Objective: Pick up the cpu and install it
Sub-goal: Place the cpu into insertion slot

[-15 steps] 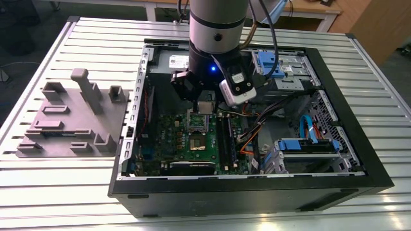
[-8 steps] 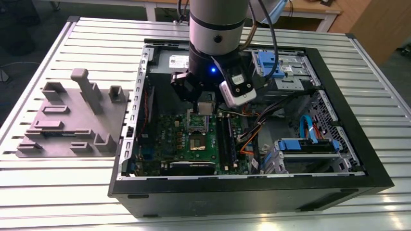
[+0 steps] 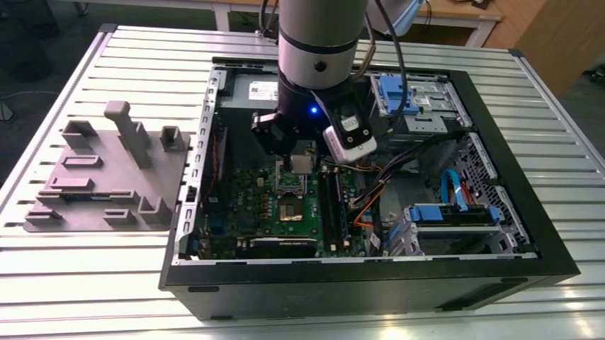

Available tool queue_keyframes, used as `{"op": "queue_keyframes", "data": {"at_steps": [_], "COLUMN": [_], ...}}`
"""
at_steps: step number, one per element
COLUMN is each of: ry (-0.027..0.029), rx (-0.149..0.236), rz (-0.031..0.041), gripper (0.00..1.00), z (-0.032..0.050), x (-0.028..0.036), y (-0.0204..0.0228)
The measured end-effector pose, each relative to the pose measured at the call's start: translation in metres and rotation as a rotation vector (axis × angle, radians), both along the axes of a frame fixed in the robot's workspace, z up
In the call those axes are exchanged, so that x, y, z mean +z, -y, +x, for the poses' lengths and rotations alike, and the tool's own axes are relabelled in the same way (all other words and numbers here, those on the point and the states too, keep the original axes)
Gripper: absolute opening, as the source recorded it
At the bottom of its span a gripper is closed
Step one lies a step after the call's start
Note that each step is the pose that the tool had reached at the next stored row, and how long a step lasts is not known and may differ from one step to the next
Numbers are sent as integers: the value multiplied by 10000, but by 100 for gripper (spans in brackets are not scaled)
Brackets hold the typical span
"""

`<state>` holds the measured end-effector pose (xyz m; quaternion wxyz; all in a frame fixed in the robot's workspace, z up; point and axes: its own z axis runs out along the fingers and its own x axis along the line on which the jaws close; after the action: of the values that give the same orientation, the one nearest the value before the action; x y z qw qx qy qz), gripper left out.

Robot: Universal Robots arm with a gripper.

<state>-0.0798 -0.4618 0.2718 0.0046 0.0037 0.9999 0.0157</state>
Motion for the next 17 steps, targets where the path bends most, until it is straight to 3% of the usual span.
{"op": "queue_keyframes", "data": {"at_steps": [6, 17], "ry": [-36, -37], "rx": [552, 570], "rz": [0, -1], "gripper": [47, 47], "z": [-2, -5], "x": [-86, -100], "y": [10, 12]}}
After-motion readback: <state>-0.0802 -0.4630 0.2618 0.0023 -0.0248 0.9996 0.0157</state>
